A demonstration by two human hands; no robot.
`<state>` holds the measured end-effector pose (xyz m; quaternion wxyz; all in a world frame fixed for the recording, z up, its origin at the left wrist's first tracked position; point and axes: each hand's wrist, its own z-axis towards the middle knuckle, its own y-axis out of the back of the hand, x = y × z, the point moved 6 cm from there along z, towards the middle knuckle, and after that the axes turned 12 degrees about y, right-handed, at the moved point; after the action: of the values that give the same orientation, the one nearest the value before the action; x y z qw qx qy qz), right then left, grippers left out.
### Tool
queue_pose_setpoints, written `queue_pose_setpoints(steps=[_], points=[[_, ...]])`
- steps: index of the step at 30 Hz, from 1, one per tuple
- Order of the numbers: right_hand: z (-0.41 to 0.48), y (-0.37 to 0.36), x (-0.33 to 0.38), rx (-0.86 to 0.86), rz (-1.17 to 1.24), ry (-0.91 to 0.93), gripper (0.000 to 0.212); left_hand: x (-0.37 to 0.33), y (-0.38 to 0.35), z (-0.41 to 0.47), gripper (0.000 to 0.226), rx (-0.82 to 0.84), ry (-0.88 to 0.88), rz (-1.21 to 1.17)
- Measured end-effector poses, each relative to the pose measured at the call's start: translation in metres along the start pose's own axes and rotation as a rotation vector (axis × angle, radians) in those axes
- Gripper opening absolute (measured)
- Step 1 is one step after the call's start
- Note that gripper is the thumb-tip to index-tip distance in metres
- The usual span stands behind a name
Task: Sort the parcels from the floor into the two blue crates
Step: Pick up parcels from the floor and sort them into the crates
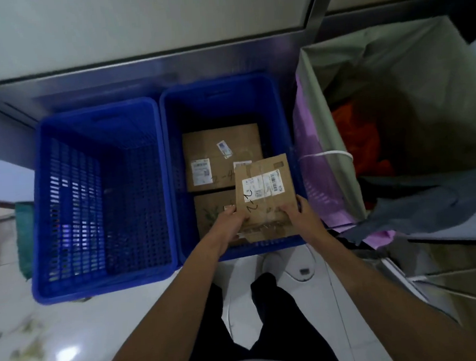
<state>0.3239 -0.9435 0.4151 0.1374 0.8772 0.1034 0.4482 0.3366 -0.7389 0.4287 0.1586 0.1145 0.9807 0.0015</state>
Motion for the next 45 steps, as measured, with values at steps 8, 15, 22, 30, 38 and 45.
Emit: queue_pose_setpoints(steps=[8,15,22,30,38,45], points=[[0.028,-0.010,-0.031,0.097,-0.100,-0.034,0.078,0.012,-0.004,0.055,0.021,0.026,0.087,0.112],[0.046,-0.026,-0.050,0.012,-0.354,-0.092,0.085,0.016,-0.010,0.105,0.033,0.056,0.076,0.227],[0.056,-0.048,-0.075,-0.048,-0.504,-0.115,0.076,0.028,-0.021,0.142,0.007,-0.012,0.076,0.272],[0.069,-0.067,-0.095,-0.050,-0.689,-0.107,0.096,0.076,-0.023,0.237,0.060,-0.062,0.080,0.380],[0.089,-0.078,-0.101,-0.046,-0.756,-0.095,0.097,0.067,-0.019,0.227,0.066,-0.021,-0.006,0.457],[0.106,-0.088,-0.083,0.020,-1.012,0.107,0.068,0.035,-0.018,0.203,0.067,-0.076,-0.130,0.624]])
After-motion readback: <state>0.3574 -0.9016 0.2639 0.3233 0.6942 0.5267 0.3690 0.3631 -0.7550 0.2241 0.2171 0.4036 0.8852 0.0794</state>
